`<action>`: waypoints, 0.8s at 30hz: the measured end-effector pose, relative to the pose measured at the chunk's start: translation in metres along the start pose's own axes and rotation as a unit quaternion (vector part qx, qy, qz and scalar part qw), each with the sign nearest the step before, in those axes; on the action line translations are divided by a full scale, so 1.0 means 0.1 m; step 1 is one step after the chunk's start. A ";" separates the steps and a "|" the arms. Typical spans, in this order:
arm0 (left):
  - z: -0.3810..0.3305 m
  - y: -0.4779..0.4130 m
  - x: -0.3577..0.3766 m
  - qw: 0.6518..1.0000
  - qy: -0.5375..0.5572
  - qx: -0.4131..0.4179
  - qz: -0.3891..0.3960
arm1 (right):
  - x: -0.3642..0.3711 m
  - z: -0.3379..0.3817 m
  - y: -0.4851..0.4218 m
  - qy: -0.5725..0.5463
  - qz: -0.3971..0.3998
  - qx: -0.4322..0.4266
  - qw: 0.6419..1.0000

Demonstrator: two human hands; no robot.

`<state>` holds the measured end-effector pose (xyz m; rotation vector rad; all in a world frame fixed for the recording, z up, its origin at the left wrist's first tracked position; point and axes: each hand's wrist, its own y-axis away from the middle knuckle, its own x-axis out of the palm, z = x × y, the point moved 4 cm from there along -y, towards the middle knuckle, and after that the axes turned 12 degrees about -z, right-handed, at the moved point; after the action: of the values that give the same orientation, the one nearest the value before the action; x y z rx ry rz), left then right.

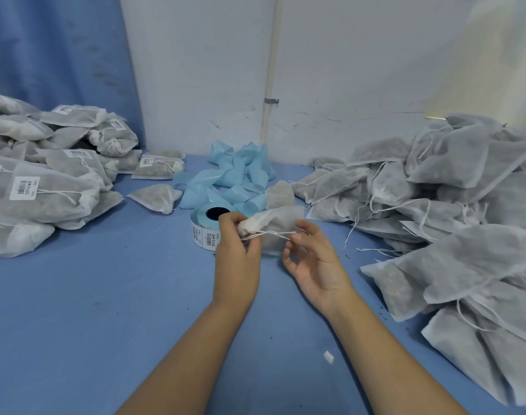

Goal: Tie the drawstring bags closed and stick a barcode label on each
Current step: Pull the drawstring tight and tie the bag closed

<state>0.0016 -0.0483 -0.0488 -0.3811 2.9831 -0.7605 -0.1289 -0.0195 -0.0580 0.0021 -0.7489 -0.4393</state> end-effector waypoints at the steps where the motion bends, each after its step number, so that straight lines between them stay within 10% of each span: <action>1: -0.01 0.00 -0.01 1.000 0.006 0.000 -0.012 | -0.01 -0.01 0.00 0.034 -0.014 -0.026 0.999; 14: -0.03 -0.03 -0.03 0.996 0.009 0.069 -0.059 | 0.00 -0.13 0.03 0.250 -0.149 -0.128 0.948; 24: 0.13 -0.10 -0.02 0.986 0.130 -0.078 -0.072 | -0.01 -0.13 0.03 0.267 -0.139 -0.149 0.942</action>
<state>0.0071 -0.0617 -0.0553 -0.5502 3.3024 -0.6340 -0.1196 -0.0181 -0.0674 -0.0549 -0.1383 -0.7818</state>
